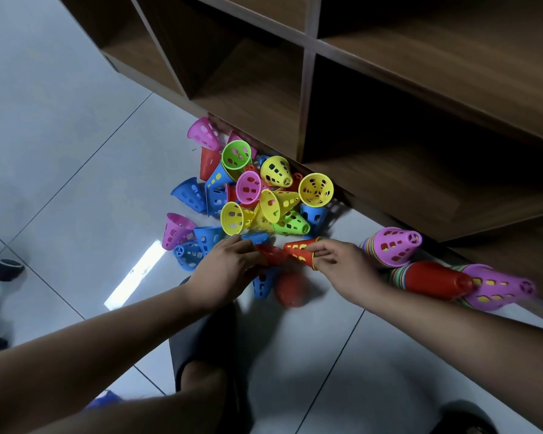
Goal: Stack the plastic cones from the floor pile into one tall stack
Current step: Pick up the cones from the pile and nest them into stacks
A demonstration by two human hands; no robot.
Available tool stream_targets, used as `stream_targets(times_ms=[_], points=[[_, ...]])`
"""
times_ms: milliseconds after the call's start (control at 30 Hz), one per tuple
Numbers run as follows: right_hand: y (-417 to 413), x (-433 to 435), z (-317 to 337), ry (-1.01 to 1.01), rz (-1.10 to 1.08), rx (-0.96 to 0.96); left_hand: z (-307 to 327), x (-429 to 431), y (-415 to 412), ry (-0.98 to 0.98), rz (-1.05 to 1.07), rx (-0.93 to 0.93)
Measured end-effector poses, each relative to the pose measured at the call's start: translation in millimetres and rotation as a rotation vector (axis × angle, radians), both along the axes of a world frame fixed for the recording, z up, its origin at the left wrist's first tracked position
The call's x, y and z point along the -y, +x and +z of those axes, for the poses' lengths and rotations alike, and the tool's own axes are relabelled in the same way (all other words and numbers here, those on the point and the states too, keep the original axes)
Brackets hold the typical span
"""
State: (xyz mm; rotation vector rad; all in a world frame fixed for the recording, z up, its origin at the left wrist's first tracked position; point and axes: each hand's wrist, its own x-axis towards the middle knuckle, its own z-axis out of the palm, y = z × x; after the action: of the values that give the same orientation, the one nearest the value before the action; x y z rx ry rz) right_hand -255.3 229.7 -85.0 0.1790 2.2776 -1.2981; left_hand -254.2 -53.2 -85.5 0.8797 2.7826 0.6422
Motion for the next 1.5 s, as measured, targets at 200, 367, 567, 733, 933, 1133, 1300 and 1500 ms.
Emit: stream_targets(times_ms=[200,367,567,733,933,1133,1300,1500], points=[[1,-3,13,0.019,-0.145,-0.075,16,3,3,0.149,0.183,0.130],[-1,-3,33,-0.101,-0.242,-0.043,23,-1,0,0.263,0.417,0.302],[-10,-2,55,-0.327,-0.476,0.109,25,-7,3,0.445,0.551,0.548],[-13,7,67,-0.571,-0.600,0.289,33,-26,14,0.501,0.549,0.673],[4,15,71,-0.609,-0.311,0.325,26,-41,22,0.349,0.444,0.683],[21,18,35,-0.349,-0.198,0.262,16,-46,23,0.260,0.449,0.659],[25,18,9,-0.167,-0.144,0.208,6,-33,22,0.200,0.424,0.632],[23,19,1,0.005,-0.020,0.177,10,2,21,0.122,0.497,0.445]])
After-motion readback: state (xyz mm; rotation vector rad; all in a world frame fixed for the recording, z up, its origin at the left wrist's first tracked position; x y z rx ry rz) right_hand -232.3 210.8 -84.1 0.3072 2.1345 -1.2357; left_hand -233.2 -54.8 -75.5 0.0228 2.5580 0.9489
